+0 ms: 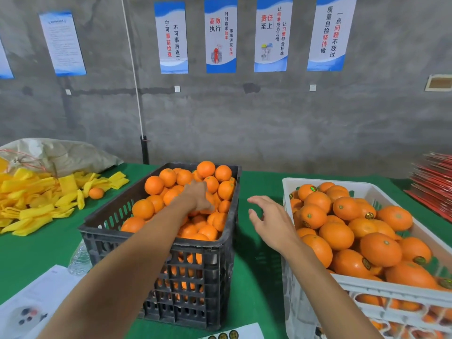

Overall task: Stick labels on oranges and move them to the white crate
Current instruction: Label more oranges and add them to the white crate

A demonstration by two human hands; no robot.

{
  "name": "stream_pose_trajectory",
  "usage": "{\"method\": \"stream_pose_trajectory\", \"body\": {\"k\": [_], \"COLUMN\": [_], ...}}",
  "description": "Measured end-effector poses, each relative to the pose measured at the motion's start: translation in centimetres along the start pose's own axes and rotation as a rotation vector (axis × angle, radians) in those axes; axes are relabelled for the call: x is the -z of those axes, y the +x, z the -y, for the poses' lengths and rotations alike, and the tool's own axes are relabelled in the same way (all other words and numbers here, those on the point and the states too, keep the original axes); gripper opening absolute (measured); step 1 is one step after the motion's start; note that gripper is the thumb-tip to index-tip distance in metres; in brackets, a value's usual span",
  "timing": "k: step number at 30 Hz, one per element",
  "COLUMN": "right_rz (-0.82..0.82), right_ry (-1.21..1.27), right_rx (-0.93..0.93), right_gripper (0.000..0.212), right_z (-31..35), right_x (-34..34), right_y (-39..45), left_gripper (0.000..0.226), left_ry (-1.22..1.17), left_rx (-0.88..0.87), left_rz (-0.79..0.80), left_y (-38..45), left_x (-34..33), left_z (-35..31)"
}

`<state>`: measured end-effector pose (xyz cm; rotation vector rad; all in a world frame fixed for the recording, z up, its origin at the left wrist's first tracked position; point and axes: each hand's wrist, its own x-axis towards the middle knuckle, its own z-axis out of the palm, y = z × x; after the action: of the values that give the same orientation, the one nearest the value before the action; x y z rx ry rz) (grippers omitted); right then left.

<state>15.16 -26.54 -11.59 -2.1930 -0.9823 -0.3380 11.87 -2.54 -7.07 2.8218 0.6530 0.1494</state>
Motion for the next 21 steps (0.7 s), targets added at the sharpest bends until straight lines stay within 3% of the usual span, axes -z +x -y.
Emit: {"method": "stream_pose_trajectory", "body": {"k": [6,11,16,21], "right_rz": [-0.138,-0.323,-0.445,-0.350], "right_ry": [0.294,0.239,0.210,0.033], "right_rx": [0.108,0.120,0.156,0.142], "right_gripper": [0.049,0.047,0.043,0.041], "right_z": [3.1,4.6,3.4,1.2], "right_x": [1.4,2.1,1.7,-0.2], "right_y": [-1.0,-4.4,-9.6,-15.0], "left_gripper": [0.063,0.068,0.064,0.062], "left_ry": [-0.507,-0.536,-0.541,-0.666], "left_rx": [-0.225,-0.431,-0.529,-0.500], "left_rz": [-0.450,-0.606,-0.643,-0.503], "left_y": [-6.6,-12.7,-16.2,-19.4], "left_x": [0.7,-2.4,-6.6,-12.3], "left_z": [-4.4,-7.8,-9.1,-8.3]}}
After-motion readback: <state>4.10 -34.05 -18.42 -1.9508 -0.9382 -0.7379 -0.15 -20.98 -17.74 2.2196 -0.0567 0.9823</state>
